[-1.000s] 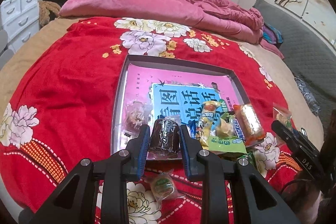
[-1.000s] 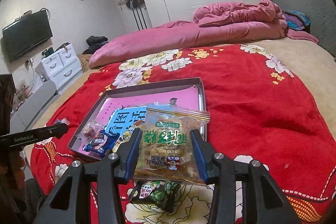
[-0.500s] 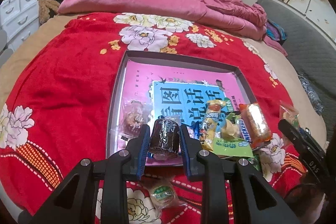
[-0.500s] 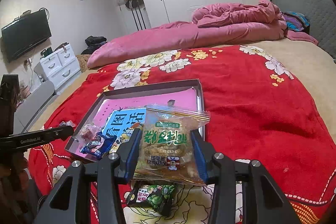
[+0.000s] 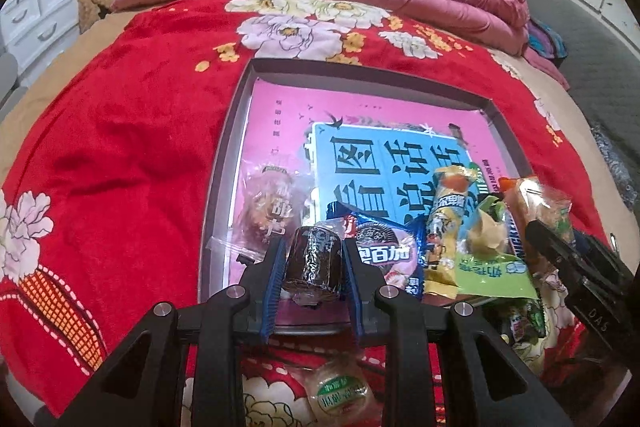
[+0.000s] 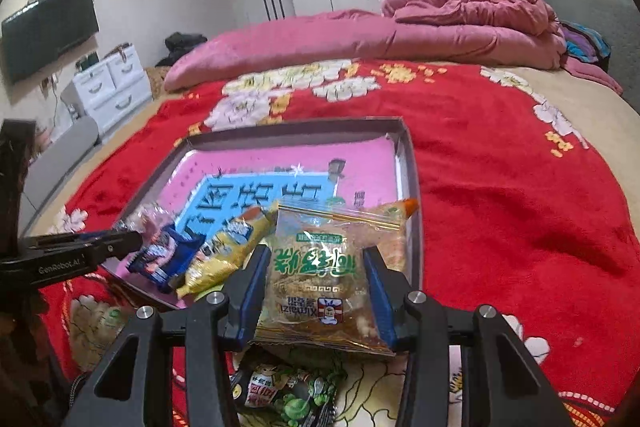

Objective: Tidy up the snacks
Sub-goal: 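Lower the chocolate roll and cracker bag into the tray and open both tools, then grasp the round cake with the left tool while the right tool grasps the green snack bag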

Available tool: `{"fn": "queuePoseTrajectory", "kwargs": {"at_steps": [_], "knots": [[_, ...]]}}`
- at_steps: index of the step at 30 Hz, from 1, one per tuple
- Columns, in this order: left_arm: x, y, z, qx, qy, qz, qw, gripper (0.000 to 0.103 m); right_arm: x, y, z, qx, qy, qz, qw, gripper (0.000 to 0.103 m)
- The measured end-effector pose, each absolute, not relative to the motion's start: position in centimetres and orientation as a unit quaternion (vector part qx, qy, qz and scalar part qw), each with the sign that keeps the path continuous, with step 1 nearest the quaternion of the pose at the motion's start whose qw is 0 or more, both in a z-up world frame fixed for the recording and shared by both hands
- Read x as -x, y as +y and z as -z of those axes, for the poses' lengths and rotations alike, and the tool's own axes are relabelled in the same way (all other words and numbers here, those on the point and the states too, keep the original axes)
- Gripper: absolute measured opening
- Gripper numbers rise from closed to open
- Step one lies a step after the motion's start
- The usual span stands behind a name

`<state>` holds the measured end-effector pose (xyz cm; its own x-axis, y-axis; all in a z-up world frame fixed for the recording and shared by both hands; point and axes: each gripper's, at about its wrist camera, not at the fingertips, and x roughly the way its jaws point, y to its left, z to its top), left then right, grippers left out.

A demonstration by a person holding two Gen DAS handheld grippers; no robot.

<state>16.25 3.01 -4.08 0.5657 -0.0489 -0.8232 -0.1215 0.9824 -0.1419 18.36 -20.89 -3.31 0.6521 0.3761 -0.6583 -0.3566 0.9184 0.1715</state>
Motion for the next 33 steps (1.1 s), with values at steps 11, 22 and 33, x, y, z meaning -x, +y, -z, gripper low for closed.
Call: {"fn": "queuePoseTrajectory", "kwargs": {"at_steps": [11,22,33], "knots": [[-16.1,3.5,3.7,0.092,0.46,-0.029,0.883,0.03,-18.1,-21.3,3.1,-0.031,0.355,-0.208,0.911,0.059],[-12.8,3.8,2.9,0.103,0.459,-0.007,0.882,0.046,-15.6,-24.1,1.7,-0.07,0.352,-0.197,0.912,0.07],[-9.8,2.8,4.5,0.119,0.486,0.026,0.866,0.049,-13.2,-24.1,2.1,-0.072,0.377,-0.179,0.906,0.07]]}}
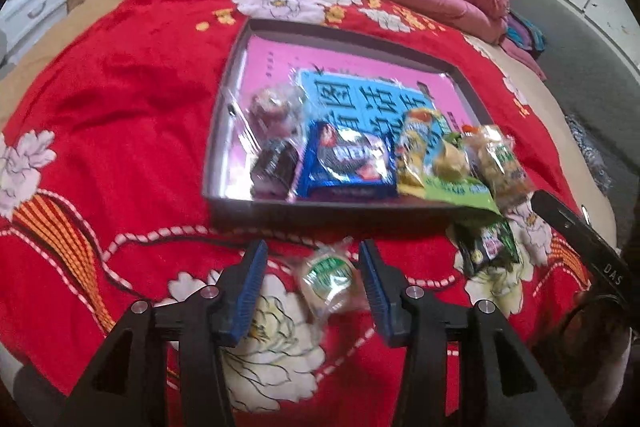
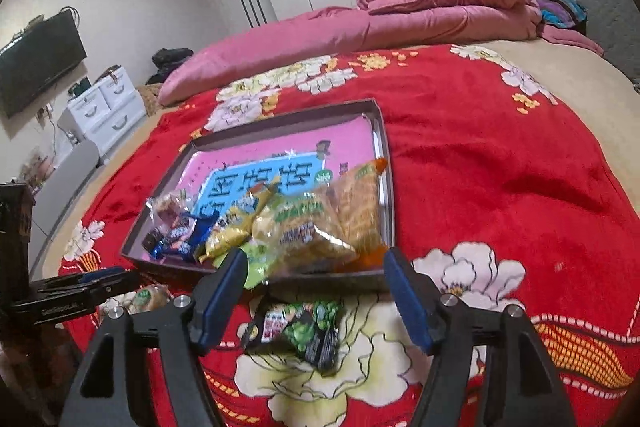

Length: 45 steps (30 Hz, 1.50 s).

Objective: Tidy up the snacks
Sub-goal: 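Grasp the round cake with the left tool while the right tool grasps the green snack bag, then carry both held snacks over the tray and lower them into it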

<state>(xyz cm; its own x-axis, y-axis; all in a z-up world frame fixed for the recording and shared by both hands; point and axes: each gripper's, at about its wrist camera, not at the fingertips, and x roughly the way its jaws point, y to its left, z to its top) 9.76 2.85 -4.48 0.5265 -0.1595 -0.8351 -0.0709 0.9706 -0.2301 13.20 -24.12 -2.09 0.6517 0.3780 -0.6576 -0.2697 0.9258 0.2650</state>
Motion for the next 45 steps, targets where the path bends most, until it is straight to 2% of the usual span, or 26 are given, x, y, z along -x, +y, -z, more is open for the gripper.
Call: {"fn": "queuePoseTrajectory", "kwargs": {"at_steps": [10,22,24,26,27,28,34,45], "knots": [[-9.8,1.3,6.5,0.114,0.51,0.023,0.852,0.05,-12.7,-22.8,4.3,-0.068,0.427,-0.188,0.882,0.07],[-10.5,0.0,7.3,0.094,0.511,0.005,0.854,0.052,-13.2,-19.3,7.3,-0.002,0.461,-0.18,0.869,0.071],[-10.6,-0.1,7.4,0.09,0.512,0.003,0.855,0.051,-13.0,-18.6,7.5,0.021,0.458,-0.188,0.869,0.06],[-10.6,0.0,7.5,0.091,0.512,0.0,0.854,0.037,-12.5,-17.7,7.4,0.043,0.455,-0.207,0.865,0.04],[-10.7,0.2,7.6,0.092,0.511,0.0,0.854,0.037,-12.3,-17.4,7.3,0.051,0.451,-0.213,0.865,0.035],[-10.7,0.4,7.6,0.096,0.511,0.002,0.854,0.036,-12.0,-17.2,7.1,0.053,0.449,-0.224,0.863,0.023],[-10.0,1.1,7.0,0.109,0.507,0.012,0.855,0.035,-10.7,-16.3,5.5,0.042,0.427,-0.277,0.86,0.022],[-9.8,3.3,2.0,0.114,0.447,0.0,0.887,0.035,-11.2,-16.2,1.7,0.004,0.356,-0.317,0.879,0.022]]}}
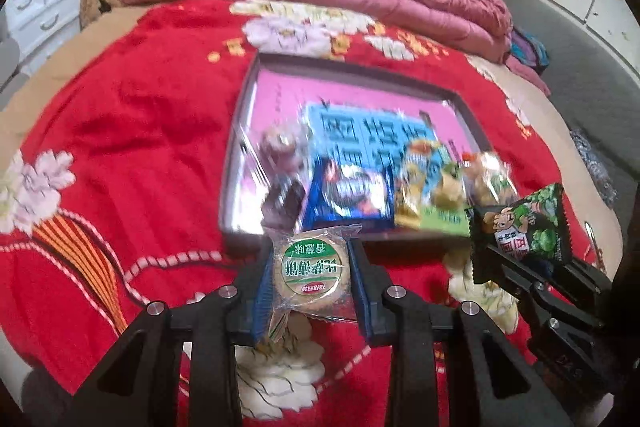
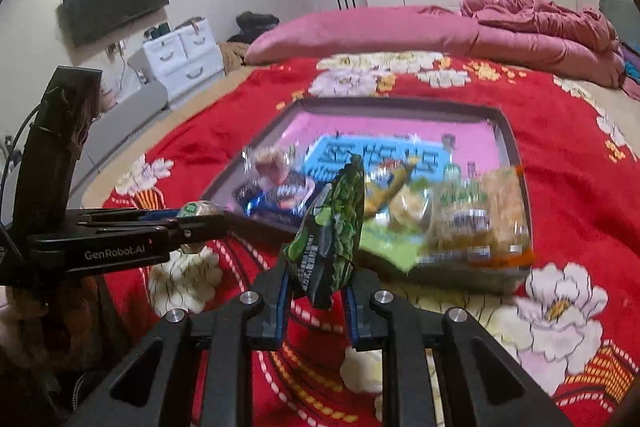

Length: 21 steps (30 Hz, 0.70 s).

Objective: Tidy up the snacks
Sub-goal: 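Carry both held snacks over the tray and lower them into it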

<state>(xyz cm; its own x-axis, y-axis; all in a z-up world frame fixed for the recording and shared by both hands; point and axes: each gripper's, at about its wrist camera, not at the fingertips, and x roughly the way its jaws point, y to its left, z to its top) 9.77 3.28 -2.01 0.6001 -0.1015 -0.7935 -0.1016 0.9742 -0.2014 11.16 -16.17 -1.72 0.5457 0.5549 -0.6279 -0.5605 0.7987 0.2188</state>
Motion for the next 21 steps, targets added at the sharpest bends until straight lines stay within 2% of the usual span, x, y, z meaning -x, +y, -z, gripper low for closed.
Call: {"fn": "queuePoseTrajectory", "kwargs": {"at_steps": [8,21], "knots": [[-12.4,4.3,1.1,0.115,0.434,-0.018,0.893,0.035,-13.8,-15.6,1.7,0.003,0.355,-0.304,0.884,0.022],[-15.0,2.5,2.8,0.098,0.447,-0.016,0.889,0.035,-16.6,-14.0,3.2,0.013,0.373,-0.307,0.875,0.022]]}}
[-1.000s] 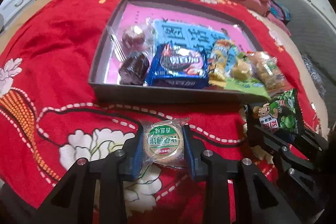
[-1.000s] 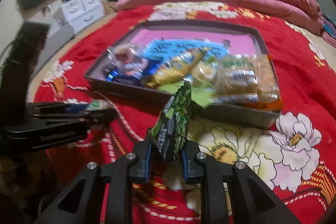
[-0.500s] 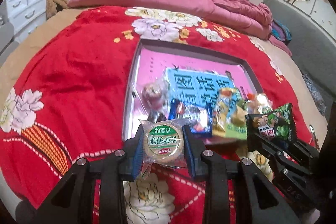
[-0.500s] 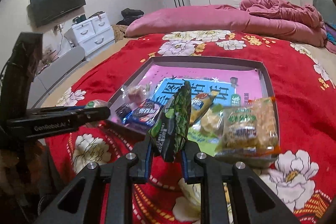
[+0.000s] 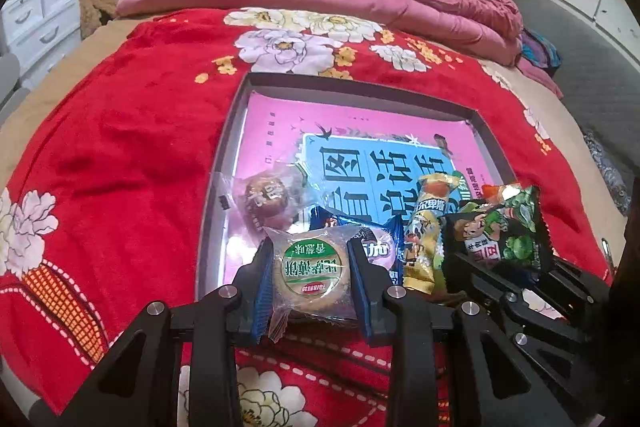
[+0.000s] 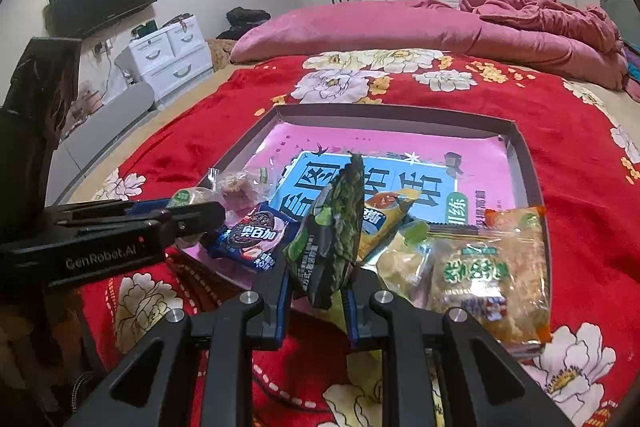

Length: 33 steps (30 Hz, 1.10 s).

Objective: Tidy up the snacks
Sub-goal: 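Carry both held snacks over the tray and lower them into it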

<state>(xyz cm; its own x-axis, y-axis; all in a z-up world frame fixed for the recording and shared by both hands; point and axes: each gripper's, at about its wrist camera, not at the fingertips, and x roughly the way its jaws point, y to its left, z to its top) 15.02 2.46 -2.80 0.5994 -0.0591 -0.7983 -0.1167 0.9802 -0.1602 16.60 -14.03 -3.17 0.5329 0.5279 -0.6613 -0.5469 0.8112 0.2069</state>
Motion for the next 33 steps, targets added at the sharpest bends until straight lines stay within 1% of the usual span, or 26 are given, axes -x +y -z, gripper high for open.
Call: {"fn": "queuePoseTrajectory", "kwargs": {"at_steps": [9,12,16,18,19,20,28,32,33], "knots": [[-15.7,1.8,3.7,0.094,0.453,-0.013,0.886,0.035,-17.2,-14.0,4.2,0.029,0.382,-0.289,0.877,0.024],[-15.8,1.7,3.8,0.094,0.455,-0.013,0.886,0.036,-17.2,-14.2,4.2,0.026,0.381,-0.284,0.88,0.03],[-15.9,1.8,3.8,0.095,0.457,-0.014,0.885,0.036,-17.0,-14.7,4.0,0.022,0.377,-0.28,0.882,0.032],[-15.9,1.8,3.8,0.096,0.457,-0.014,0.884,0.036,-16.9,-14.9,3.7,0.021,0.372,-0.276,0.886,0.036],[-15.9,1.8,3.8,0.096,0.458,-0.014,0.884,0.036,-16.7,-15.1,3.4,0.023,0.367,-0.271,0.89,0.045],[-15.9,1.9,3.7,0.097,0.458,-0.014,0.884,0.036,-16.6,-15.3,3.3,0.022,0.365,-0.269,0.891,0.048],[-16.0,2.0,3.7,0.1,0.46,-0.016,0.882,0.037,-16.1,-16.9,2.1,0.015,0.344,-0.26,0.902,0.049],[-15.9,2.1,3.3,0.099,0.454,-0.017,0.885,0.047,-15.7,-17.3,1.8,0.018,0.339,-0.255,0.905,0.049],[-15.8,2.1,3.2,0.098,0.453,-0.017,0.886,0.047,-15.6,-17.3,1.7,0.019,0.336,-0.254,0.907,0.049]]}}
